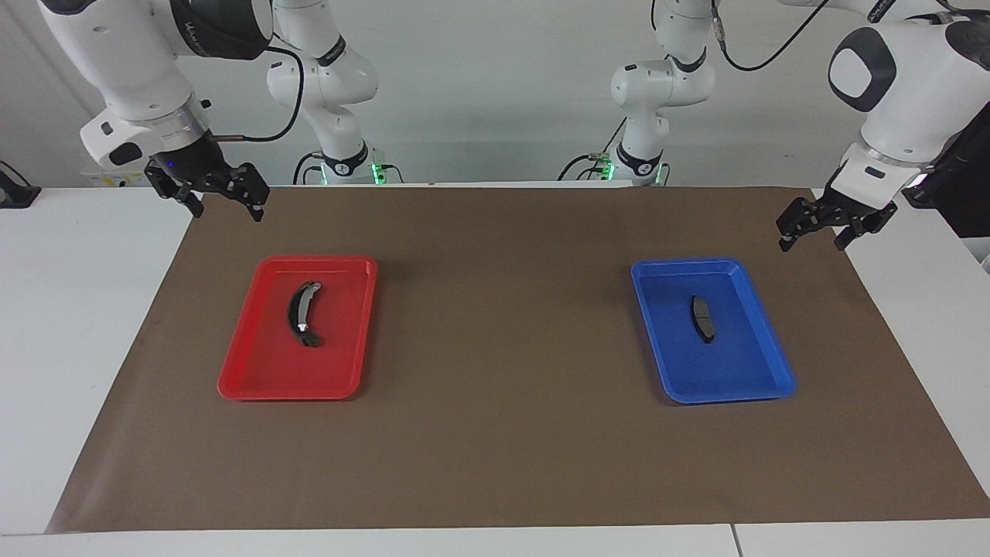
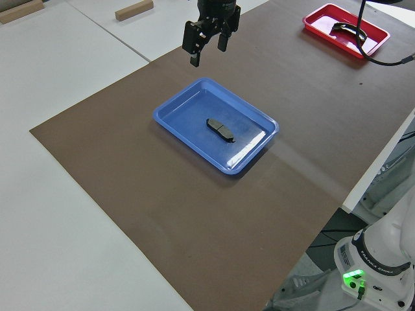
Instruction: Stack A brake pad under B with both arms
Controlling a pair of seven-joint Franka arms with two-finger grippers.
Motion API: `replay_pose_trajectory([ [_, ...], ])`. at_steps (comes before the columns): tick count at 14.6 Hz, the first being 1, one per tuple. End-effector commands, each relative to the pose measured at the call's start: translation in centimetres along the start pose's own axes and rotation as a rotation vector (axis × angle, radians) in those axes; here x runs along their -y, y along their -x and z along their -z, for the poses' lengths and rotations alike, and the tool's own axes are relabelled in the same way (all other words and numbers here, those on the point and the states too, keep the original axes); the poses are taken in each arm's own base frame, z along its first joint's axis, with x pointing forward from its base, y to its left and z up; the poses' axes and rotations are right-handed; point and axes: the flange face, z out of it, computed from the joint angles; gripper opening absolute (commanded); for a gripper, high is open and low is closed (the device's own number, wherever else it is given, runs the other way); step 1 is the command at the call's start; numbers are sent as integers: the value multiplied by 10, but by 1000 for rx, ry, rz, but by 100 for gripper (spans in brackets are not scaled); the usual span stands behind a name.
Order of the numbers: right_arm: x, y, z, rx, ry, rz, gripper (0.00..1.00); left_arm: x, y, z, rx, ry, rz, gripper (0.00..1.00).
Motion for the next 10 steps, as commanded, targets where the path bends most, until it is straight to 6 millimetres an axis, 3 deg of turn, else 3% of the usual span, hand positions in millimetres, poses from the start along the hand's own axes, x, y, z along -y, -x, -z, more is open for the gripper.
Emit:
replay_pose_trajectory([
  [1,-4,8,0,-21,10,23,100,1,8,1,-7,-3,-3,99],
  [4,-4,8,0,-21,10,23,100,-7,11,-16,-33,-5,-19,99],
  [6,-4,8,0,-21,10,23,100,-23,13,-45,-38,-4,-43,99],
  [10,-4,8,-3,-17,10,23,100,-47,17,-130,-68,-2,-66,99],
])
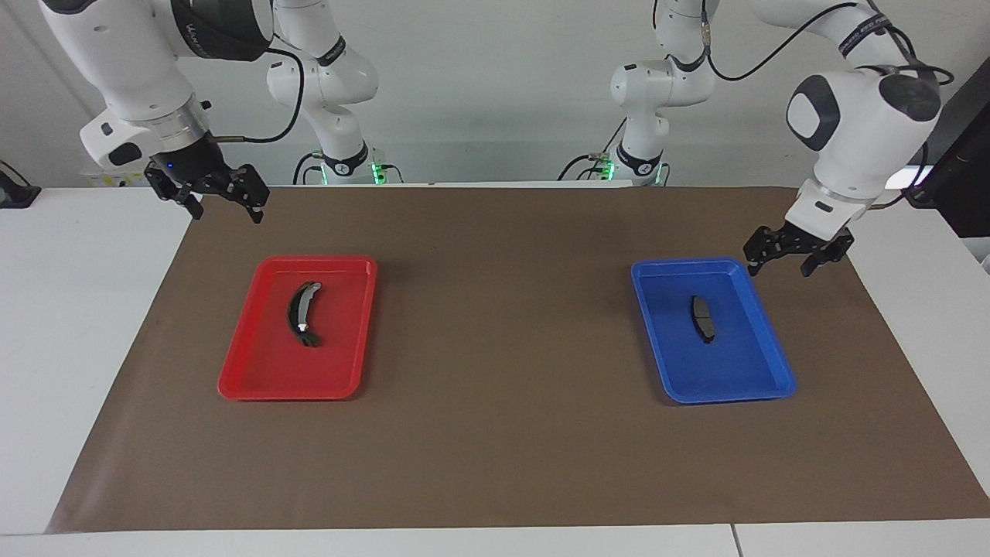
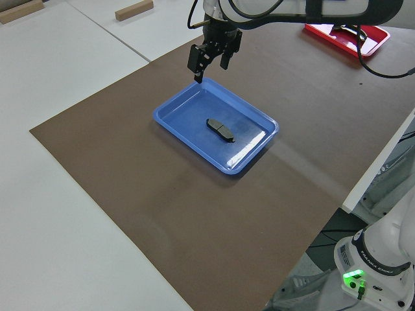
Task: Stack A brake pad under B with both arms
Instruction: 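Reach into the blue tray with the left gripper while the right gripper grasps its pad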
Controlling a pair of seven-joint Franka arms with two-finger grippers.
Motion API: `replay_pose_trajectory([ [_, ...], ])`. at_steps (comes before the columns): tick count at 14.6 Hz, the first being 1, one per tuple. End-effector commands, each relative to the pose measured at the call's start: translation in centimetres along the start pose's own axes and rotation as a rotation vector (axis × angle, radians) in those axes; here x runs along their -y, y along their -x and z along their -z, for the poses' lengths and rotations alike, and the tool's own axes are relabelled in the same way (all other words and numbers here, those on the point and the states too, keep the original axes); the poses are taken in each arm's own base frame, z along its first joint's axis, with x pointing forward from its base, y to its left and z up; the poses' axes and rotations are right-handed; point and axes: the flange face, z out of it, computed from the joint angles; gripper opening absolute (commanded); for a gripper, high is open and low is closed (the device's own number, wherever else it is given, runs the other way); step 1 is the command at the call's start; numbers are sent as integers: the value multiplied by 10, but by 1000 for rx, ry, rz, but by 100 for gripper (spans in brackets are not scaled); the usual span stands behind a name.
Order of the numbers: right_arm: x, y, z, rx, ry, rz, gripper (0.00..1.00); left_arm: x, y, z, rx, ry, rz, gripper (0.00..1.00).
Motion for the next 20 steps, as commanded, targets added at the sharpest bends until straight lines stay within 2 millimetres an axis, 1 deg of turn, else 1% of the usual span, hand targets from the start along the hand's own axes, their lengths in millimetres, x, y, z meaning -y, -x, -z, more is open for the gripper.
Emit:
replay_pose_trajectory([
  [1,-4,10,-7,-9,10,24,100,-16,19,-64,-37,-2,9,99],
  [2,-4,14,-16,-27,6,27,100,-22,21,-86,-42,-1,18,98],
  [4,-5,26,-60,-70,-8,36,100,-24,30,-130,-43,1,30,97],
  [5,-4,29,-85,-81,-11,51,100,-26,36,-142,-57,0,29,97],
  [6,-3,27,-101,-81,-18,60,100,-27,42,-156,-73,0,29,97],
  [7,-2,21,-122,-57,-15,83,100,-28,41,-168,-89,0,38,97],
  [8,2,15,-147,-41,-13,103,100,-28,42,-176,-81,1,48,97],
  [9,4,15,-172,-60,-21,108,100,-29,42,-183,-68,2,47,93],
  [10,5,19,-196,-98,-22,143,100,-30,46,-192,-49,4,54,86],
  [11,4,22,-220,-139,-20,176,100,-30,49,-194,-41,5,70,69],
  [12,5,23,-240,-151,-17,183,100,-31,50,-195,-33,5,80,51],
  [13,5,26,-255,-157,-15,183,100,-32,50,-195,-31,6,104,31],
  [14,6,28,-263,-162,-15,184,100,-35,50,-193,-33,7,115,18],
  [16,3,30,-272,-150,-15,183,100,-37,49,-186,-33,7,116,4],
  [18,3,27,-289,-148,-10,191,100,-38,48,-171,-3,7,113,1],
  [19,3,25,-290,-160,-9,191,100,-47,44,-162,0,8,97,1],
  [20,4,25,-293,-156,-8,193,100,-58,38,-149,10,8,93,1],
])
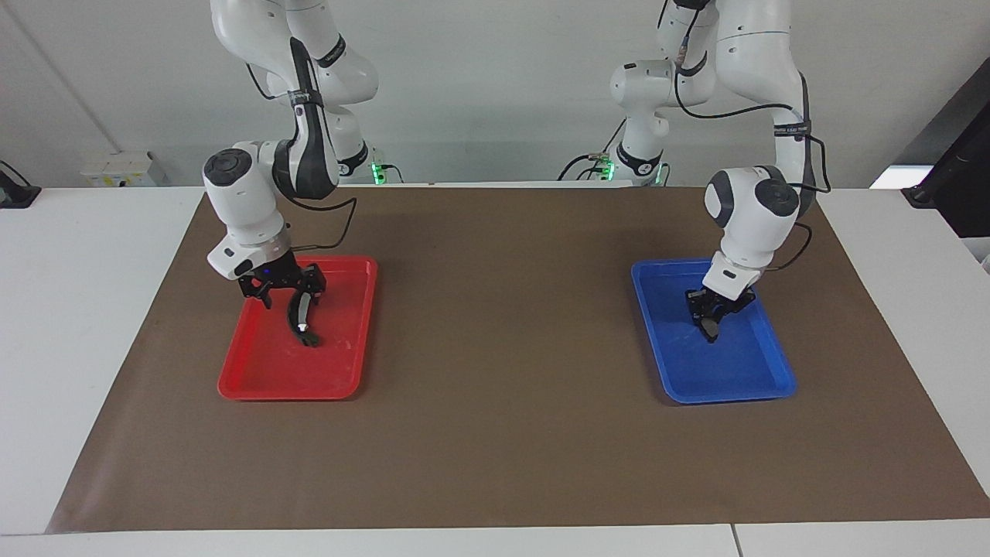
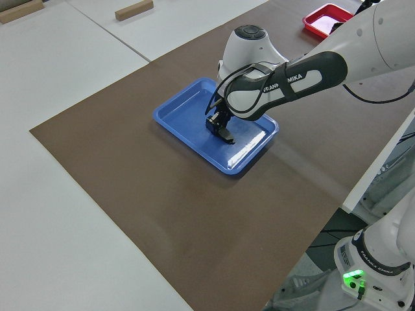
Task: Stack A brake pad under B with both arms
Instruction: 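Reach into the blue tray with the left gripper while the right gripper grasps its pad, then carry the pad to center with the left gripper while the right gripper holds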
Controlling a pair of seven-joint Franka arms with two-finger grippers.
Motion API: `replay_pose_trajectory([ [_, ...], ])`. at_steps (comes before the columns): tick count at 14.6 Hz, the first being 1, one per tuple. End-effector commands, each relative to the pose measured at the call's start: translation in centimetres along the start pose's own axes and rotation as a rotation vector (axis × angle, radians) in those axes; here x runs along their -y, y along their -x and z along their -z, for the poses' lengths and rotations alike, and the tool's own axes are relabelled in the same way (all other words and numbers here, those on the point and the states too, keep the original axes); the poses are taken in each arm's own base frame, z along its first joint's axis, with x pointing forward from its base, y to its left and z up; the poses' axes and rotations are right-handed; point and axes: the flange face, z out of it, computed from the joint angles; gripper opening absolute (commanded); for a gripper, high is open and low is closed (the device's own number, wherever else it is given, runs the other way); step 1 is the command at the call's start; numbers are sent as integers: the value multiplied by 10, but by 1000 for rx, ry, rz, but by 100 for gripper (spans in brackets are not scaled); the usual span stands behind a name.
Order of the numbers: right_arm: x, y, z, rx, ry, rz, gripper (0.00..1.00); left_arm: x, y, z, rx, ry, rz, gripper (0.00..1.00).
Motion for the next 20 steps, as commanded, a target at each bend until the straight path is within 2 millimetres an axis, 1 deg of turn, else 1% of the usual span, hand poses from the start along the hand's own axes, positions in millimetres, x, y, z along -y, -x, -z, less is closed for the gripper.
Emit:
replay_pose_trajectory([
  [1,-6,3,-13,-5,-5,18,100,-27,-11,39,29,-4,18,1],
  [2,-5,3,-17,-1,-5,21,100,-38,-20,55,42,-5,20,1],
  [3,-5,4,-18,-1,-5,21,100,-55,-28,70,67,-8,0,1],
  [4,-4,4,-19,1,-5,22,100,-78,-34,84,88,-12,-12,1],
  [5,-5,5,-19,2,-5,21,100,-104,-35,90,89,-15,-2,1],
  [8,-4,5,-26,-5,-2,21,100,-193,-22,96,-5,17,34,1],
  [10,-4,5,-37,1,0,20,100,-252,-9,83,-33,38,11,0],
  [11,-5,5,-37,6,0,20,100,-273,-4,79,-53,54,23,0],
  [12,-6,6,-37,6,0,19,97,-298,5,69,-47,55,9,1],
  [13,-4,6,-38,7,0,22,93,-328,10,56,-38,53,-2,1],
  [14,-5,5,-37,6,0,24,87,-350,11,44,-31,51,5,2],
  [15,-5,5,-37,7,0,36,78,-363,7,40,-42,59,15,3],
  [16,-5,3,-35,10,-1,52,65,-369,5,36,-60,73,12,5],
  [17,-6,3,-35,18,-2,53,58,-377,9,32,-73,85,-2,9],
  [18,-6,3,-34,18,-2,53,56,-383,13,23,-71,84,-13,16],
  [19,-6,2,-33,16,-2,53,53,-385,12,19,-74,87,-15,29],
  [20,-6,-1,-29,13,-2,52,45,-385,14,15,-78,92,-19,54],
])
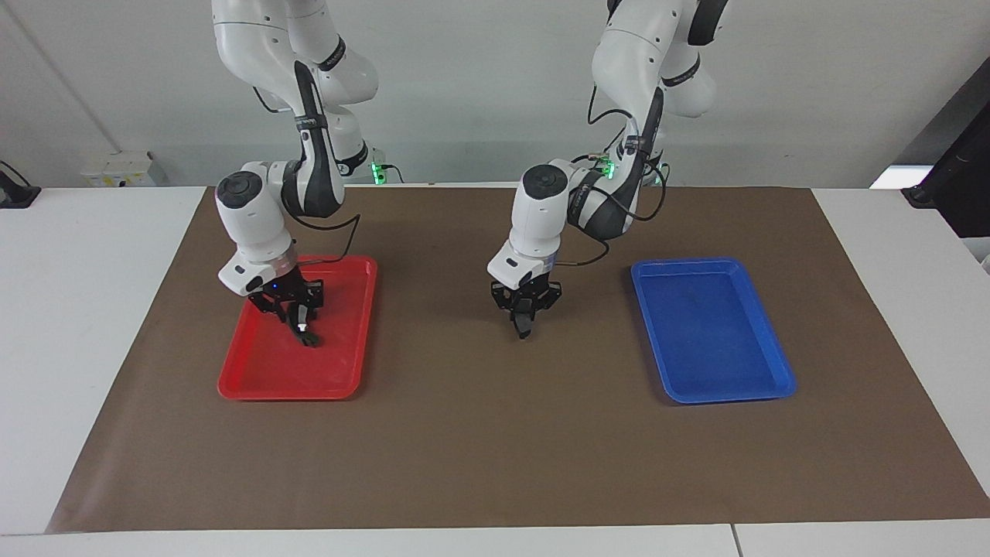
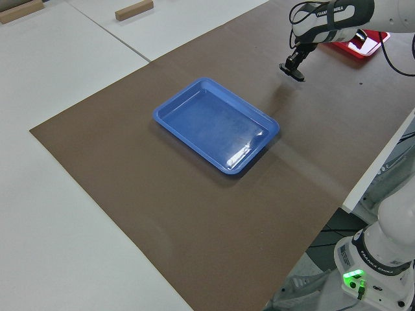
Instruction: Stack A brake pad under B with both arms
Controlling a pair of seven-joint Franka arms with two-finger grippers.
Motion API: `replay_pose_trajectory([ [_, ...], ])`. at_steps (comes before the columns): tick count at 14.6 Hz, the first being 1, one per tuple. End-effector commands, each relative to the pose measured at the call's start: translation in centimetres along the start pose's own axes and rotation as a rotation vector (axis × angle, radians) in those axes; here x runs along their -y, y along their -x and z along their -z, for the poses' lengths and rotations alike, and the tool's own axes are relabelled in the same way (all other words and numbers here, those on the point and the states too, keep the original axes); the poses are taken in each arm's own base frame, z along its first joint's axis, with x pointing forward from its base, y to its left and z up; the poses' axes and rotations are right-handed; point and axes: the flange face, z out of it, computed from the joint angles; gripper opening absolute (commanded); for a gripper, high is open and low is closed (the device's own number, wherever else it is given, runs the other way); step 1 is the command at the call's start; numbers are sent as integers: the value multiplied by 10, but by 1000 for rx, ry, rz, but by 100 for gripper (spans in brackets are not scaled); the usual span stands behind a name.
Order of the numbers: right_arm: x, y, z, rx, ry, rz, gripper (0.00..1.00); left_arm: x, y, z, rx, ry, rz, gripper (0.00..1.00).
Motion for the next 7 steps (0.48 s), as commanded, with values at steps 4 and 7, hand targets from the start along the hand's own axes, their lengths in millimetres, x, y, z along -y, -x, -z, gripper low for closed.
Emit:
replay_pose_trajectory([
  [4,-5,-9,15,-4,-68,-58,0,-1,-4,-5,-19,0,-6,99],
  [7,-2,-32,47,26,-84,-43,0,25,-16,25,-26,-6,8,99],
])
